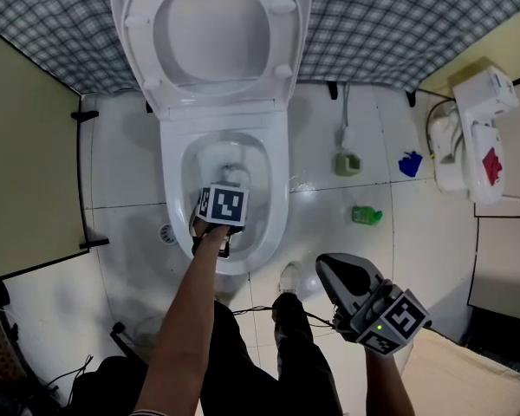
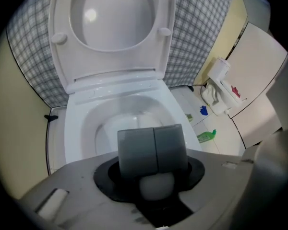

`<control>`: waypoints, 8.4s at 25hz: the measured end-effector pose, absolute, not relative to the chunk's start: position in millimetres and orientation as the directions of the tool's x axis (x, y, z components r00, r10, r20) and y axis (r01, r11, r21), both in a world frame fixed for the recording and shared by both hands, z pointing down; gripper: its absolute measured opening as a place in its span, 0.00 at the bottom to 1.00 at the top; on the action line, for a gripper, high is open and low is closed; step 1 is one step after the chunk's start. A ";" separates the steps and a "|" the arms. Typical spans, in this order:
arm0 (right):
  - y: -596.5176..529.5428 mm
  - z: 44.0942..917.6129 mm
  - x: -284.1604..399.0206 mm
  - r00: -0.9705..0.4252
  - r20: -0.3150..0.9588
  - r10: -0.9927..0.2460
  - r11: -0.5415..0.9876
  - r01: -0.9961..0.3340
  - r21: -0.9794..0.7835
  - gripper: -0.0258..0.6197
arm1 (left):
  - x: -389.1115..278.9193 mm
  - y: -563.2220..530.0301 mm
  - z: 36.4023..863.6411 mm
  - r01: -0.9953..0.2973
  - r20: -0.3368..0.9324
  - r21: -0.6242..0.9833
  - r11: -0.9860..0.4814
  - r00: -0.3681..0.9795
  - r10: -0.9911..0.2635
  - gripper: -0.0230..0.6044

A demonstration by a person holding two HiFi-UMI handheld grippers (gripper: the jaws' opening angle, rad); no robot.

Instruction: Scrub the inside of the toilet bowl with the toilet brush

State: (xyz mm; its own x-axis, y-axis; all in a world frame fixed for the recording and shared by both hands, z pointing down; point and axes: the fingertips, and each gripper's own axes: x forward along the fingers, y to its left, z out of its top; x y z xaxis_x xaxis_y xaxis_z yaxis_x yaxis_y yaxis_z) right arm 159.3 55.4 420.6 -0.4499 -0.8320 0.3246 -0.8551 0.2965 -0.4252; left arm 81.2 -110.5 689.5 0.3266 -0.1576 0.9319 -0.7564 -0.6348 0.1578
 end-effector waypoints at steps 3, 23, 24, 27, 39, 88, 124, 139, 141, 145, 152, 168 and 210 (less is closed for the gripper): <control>54.3 416.1 154.9 -0.460 0.319 -0.828 0.306 -0.849 -0.430 0.04 | 90.3 -104.8 668.0 -0.746 0.915 0.193 -0.637 0.371 -0.157 0.31; 41.8 428.7 155.3 -0.456 0.337 -0.824 0.287 -0.848 -0.446 0.04 | 90.3 -142.5 685.1 -0.754 0.923 0.088 -0.650 0.308 -0.232 0.31; 41.7 429.4 156.5 -0.455 0.337 -0.824 0.286 -0.849 -0.445 0.04 | 91.6 -142.3 681.6 -0.736 0.919 0.073 -0.673 0.312 -0.241 0.31; 43.3 427.6 157.9 -0.455 0.337 -0.824 0.285 -0.848 -0.447 0.04 | 102.3 -138.4 665.2 -0.607 0.913 -0.010 -0.794 0.318 -0.255 0.31; 44.3 415.7 165.4 -0.420 0.318 -0.850 0.258 -0.858 -0.443 0.04 | 148.0 -147.5 623.9 -0.108 0.909 -0.257 -0.960 0.309 -0.278 0.30; 66.1 408.3 134.9 -0.443 0.296 -0.846 0.291 -0.850 -0.440 0.04 | 16.4 -158.9 618.5 0.127 0.935 -0.353 -0.927 0.031 -0.352 0.29; 78.2 415.2 132.7 -0.442 0.312 -0.841 0.271 -0.844 -0.463 0.04 | -0.7 -66.6 674.1 -0.057 0.999 -0.040 -0.998 -0.008 -0.039 0.29; 77.7 415.5 136.1 -0.442 0.297 -0.846 0.269 -0.836 -0.479 0.04 | -35.8 -52.6 647.0 -0.207 0.996 0.092 -0.974 0.032 0.087 0.29; 76.5 415.7 135.9 -0.448 0.295 -0.844 0.275 -0.834 -0.479 0.04 | -43.3 -50.9 646.7 -0.319 0.988 0.154 -0.935 0.069 0.139 0.29; 78.0 420.5 136.2 -0.452 0.304 -0.839 0.275 -0.833 -0.480 0.04 | -47.6 -49.7 658.8 -0.431 0.978 0.210 -0.877 0.098 0.186 0.29; 74.3 431.7 133.3 -0.454 0.329 -0.828 0.269 -0.836 -0.478 0.04 | -8.9 -58.5 682.9 -0.454 0.985 0.161 -0.876 0.132 0.112 0.29; 52.4 429.7 115.5 -0.491 0.312 -0.814 0.305 -0.817 -0.489 0.04 | -19.0 -28.6 659.3 -0.142 0.998 0.044 -0.989 0.043 0.038 0.29; 76.2 476.1 193.5 -0.320 0.389 -0.864 0.103 -0.868 -0.486 0.04 | 69.4 -151.7 746.6 -0.041 0.961 -0.270 -0.962 0.051 -0.272 0.29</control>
